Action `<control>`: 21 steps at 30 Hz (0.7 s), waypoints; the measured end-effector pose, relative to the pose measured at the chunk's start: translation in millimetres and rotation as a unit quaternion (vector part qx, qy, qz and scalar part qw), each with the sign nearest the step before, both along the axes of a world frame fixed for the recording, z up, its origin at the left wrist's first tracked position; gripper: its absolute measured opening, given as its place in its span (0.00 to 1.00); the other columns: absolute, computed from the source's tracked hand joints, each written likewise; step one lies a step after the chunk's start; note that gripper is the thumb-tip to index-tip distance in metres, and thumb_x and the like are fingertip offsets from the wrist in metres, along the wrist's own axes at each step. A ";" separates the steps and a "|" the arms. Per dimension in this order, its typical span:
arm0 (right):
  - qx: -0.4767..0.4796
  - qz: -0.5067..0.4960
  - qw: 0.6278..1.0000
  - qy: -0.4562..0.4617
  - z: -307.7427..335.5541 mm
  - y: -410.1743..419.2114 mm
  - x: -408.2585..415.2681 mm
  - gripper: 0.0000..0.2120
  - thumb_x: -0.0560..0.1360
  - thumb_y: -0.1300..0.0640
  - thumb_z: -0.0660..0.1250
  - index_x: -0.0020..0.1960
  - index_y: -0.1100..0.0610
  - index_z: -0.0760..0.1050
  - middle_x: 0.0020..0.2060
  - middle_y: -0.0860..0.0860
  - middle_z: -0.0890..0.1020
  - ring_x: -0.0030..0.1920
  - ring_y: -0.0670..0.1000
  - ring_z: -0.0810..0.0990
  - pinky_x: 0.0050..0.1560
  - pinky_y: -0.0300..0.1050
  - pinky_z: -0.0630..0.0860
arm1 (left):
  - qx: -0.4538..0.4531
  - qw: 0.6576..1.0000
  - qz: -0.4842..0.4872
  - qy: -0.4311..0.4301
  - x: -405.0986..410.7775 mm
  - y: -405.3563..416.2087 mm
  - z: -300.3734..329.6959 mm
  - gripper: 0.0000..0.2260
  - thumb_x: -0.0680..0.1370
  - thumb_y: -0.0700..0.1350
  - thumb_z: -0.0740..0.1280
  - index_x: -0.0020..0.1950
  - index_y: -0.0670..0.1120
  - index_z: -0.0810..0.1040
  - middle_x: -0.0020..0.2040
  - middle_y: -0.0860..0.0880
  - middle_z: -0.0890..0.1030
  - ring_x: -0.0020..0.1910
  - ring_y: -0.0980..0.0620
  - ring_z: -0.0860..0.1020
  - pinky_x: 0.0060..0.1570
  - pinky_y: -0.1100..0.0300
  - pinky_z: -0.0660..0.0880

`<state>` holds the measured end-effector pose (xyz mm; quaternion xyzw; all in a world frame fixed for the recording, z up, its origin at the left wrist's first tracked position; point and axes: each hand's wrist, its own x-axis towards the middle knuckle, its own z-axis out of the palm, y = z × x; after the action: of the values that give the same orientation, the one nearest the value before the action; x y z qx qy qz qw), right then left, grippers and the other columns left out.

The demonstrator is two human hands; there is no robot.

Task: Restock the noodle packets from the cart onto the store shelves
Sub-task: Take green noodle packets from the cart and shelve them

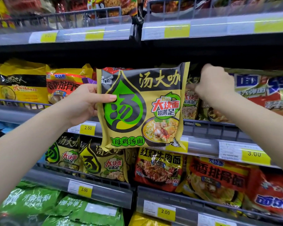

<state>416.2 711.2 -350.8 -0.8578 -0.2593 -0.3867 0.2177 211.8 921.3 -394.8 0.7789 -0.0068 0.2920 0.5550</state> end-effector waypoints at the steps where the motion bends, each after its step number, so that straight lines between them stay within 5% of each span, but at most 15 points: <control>1: 0.039 0.055 0.998 -0.001 -0.1 -4.6 -1.8 0.21 0.76 0.47 0.65 0.57 0.65 0.73 0.50 0.61 0.80 0.47 0.61 0.78 0.44 0.49 0.72 | -0.002 1.000 0.002 -0.001 1.7 -1.1 1.1 0.24 0.55 0.52 0.81 0.47 0.46 0.83 0.50 0.42 0.84 0.47 0.43 0.83 0.46 0.47 0.80; 3: 0.126 0.194 0.970 0.069 -0.9 -11.3 -6.9 0.26 0.79 0.43 0.57 0.49 0.65 0.78 0.45 0.61 0.83 0.40 0.57 0.79 0.41 0.45 0.73 | -0.005 1.000 0.003 0.000 5.6 -2.4 3.1 0.29 0.52 0.54 0.81 0.49 0.46 0.83 0.51 0.42 0.84 0.49 0.42 0.83 0.48 0.44 0.79; 6: 0.219 0.340 0.868 0.288 -4.4 -18.1 -20.1 0.32 0.78 0.36 0.48 0.45 0.61 0.79 0.43 0.58 0.84 0.43 0.55 0.84 0.49 0.49 0.80 | -0.002 1.000 -0.005 0.003 12.1 -5.9 4.9 0.32 0.49 0.56 0.81 0.49 0.46 0.83 0.50 0.42 0.84 0.48 0.42 0.83 0.46 0.44 0.79; 10: 0.122 0.416 0.808 0.399 -15.3 -26.9 -24.6 0.37 0.67 0.26 0.54 0.50 0.59 0.80 0.42 0.56 0.86 0.42 0.54 0.86 0.44 0.48 0.79 | -0.015 1.000 -0.013 -0.001 20.1 -12.0 6.9 0.34 0.47 0.55 0.82 0.49 0.44 0.83 0.48 0.42 0.84 0.43 0.45 0.83 0.45 0.48 0.80; 13: 0.097 0.444 0.798 0.395 -19.2 -31.7 -28.0 0.23 0.63 0.40 0.69 0.47 0.58 0.77 0.35 0.52 0.86 0.35 0.49 0.85 0.35 0.42 0.78 | -0.016 1.000 -0.005 0.005 25.2 -18.6 8.8 0.24 0.57 0.47 0.79 0.51 0.42 0.81 0.48 0.41 0.84 0.47 0.42 0.82 0.49 0.44 0.78; 16: 0.134 0.443 0.790 0.402 -18.9 -32.8 -27.3 0.10 0.67 0.57 0.73 0.41 0.59 0.73 0.31 0.52 0.85 0.32 0.48 0.85 0.29 0.38 0.79 | -0.016 1.000 0.009 -0.003 28.5 -24.2 12.6 0.15 0.66 0.43 0.71 0.51 0.42 0.81 0.48 0.42 0.84 0.48 0.42 0.82 0.50 0.45 0.78; 21: 0.188 0.432 0.763 0.443 -11.0 -35.7 -22.0 0.20 0.59 0.55 0.74 0.47 0.63 0.79 0.39 0.56 0.86 0.40 0.54 0.85 0.47 0.48 0.82 | -0.002 0.998 0.030 -0.049 33.4 -35.1 18.3 0.09 0.72 0.48 0.70 0.46 0.44 0.81 0.41 0.46 0.85 0.41 0.47 0.83 0.45 0.52 0.81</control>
<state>394.2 675.5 -361.8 -0.6724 -0.3992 0.1305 0.6095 245.2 886.2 -376.5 0.7622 -0.0104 0.3465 0.5467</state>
